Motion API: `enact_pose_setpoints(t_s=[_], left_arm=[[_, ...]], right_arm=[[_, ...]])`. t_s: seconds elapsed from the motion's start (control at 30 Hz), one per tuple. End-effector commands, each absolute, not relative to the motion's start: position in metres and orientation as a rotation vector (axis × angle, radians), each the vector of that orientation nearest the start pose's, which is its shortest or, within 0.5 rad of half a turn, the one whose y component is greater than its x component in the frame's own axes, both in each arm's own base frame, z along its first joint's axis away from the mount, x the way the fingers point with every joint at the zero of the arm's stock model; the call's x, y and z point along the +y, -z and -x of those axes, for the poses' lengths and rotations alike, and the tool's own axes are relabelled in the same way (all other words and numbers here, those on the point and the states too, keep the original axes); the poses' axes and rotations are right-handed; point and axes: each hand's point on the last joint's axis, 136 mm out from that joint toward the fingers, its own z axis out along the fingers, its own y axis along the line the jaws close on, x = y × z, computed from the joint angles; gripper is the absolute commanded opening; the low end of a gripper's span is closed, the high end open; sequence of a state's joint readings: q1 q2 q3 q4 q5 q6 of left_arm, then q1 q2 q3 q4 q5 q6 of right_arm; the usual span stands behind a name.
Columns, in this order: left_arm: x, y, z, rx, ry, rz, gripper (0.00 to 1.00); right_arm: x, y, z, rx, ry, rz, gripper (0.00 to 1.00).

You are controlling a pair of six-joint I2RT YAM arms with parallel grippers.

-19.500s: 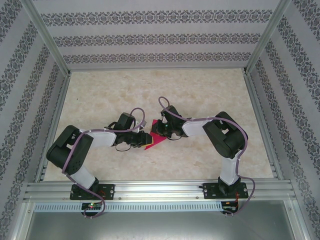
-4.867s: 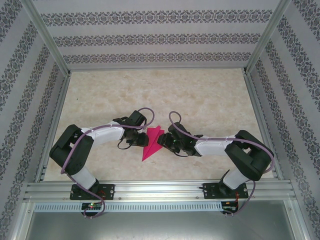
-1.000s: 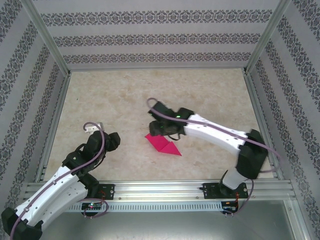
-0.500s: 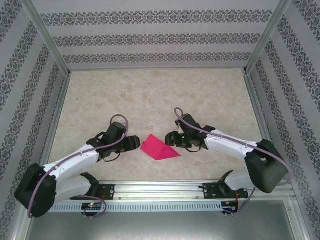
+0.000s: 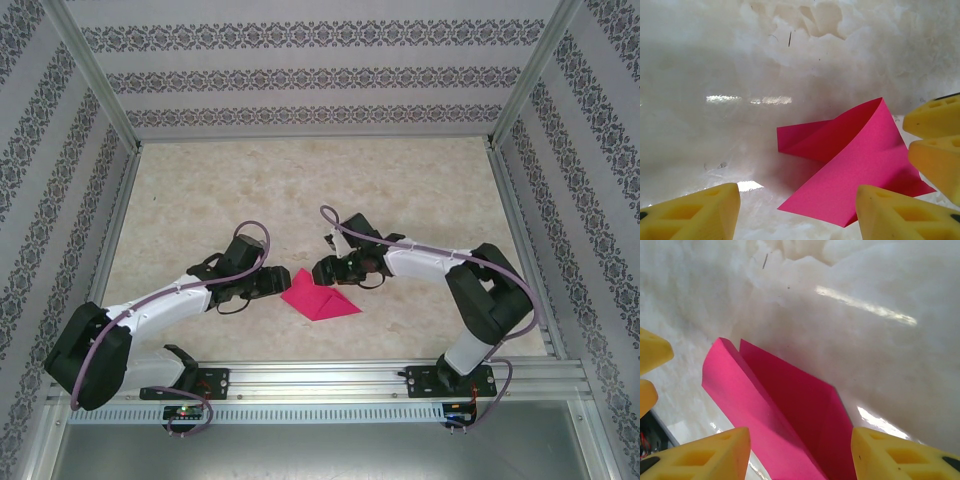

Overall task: Fold a paper plane with a square sheet of paper (pick it up from the middle)
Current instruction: Rotate the paper at the center of the table.

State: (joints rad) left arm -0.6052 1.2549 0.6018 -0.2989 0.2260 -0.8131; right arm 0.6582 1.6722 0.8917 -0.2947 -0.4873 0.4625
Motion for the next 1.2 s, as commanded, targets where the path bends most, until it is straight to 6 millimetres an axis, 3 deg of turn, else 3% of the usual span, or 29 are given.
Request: enact_pose_setpoints(t_s=[0.0,0.2,0.33,0.63,1.0,1.17], left_arm=[[-0.213,-0.077,-0.238,2.675,0.785,0.137,0.64],[-0.214,-0.078,-0.24,2.676,0.778,0.128,0.64],[-0.214,-0.077,-0.241,2.678,0.774,0.126,0.64],[-0.215,-0.075,-0.243,2.685,0.761,0.117,0.64],[-0.216,-0.072,-0.243,2.697,0.754,0.099,0.64],[-0.216,-0.073,-0.243,2.698,0.748,0.089,0.64]], right_arm=[[0.297,-0.046,-0.239,2.786,-1.042,0.573,0.55],[0.297,-0.036,-0.239,2.799,-1.08,0.574,0.48],[0.297,-0.039,-0.244,2.773,-1.118,0.54,0.36],[0.29,-0.046,-0.266,2.671,-1.236,0.279,0.11],[0.283,-0.039,-0.294,2.517,-1.268,-0.121,0.11],[0.275,-0.038,-0.29,2.547,-1.212,-0.124,0.27]])
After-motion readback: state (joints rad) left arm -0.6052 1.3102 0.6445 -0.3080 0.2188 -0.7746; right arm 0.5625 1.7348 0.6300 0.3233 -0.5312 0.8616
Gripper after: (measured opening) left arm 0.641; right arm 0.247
